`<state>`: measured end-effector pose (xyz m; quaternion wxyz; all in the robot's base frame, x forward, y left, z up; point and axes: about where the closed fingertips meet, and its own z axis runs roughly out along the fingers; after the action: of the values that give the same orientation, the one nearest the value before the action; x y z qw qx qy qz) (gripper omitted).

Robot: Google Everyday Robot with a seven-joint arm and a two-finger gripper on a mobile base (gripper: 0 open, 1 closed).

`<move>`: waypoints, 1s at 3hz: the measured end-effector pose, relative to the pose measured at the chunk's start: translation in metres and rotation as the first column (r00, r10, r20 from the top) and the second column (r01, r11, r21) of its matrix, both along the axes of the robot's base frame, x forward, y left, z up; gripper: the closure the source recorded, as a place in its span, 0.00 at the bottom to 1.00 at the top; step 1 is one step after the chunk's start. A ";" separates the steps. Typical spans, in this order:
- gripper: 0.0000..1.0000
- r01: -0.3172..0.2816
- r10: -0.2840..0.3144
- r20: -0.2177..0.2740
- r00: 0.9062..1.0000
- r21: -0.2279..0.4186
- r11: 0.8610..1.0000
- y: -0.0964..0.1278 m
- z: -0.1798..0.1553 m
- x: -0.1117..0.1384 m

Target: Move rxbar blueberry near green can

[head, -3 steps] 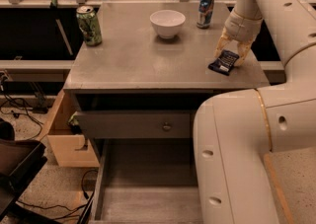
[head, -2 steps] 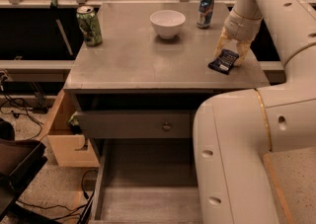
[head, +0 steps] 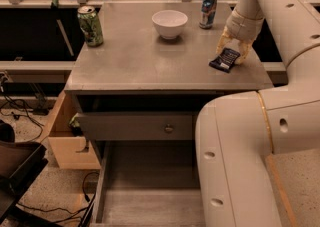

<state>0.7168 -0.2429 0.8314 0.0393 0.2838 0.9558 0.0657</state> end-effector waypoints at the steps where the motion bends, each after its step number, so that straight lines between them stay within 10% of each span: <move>1: 0.26 0.001 -0.001 0.008 1.000 0.000 1.000 0.000 -0.001 0.003; 3: 0.72 0.002 -0.002 0.020 1.000 0.001 1.000 0.000 0.001 0.006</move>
Offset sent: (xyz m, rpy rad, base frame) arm -0.0010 0.0008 0.0031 0.0007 -0.0112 0.0006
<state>0.7228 -0.2426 0.8322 0.0485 0.2841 0.9551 0.0688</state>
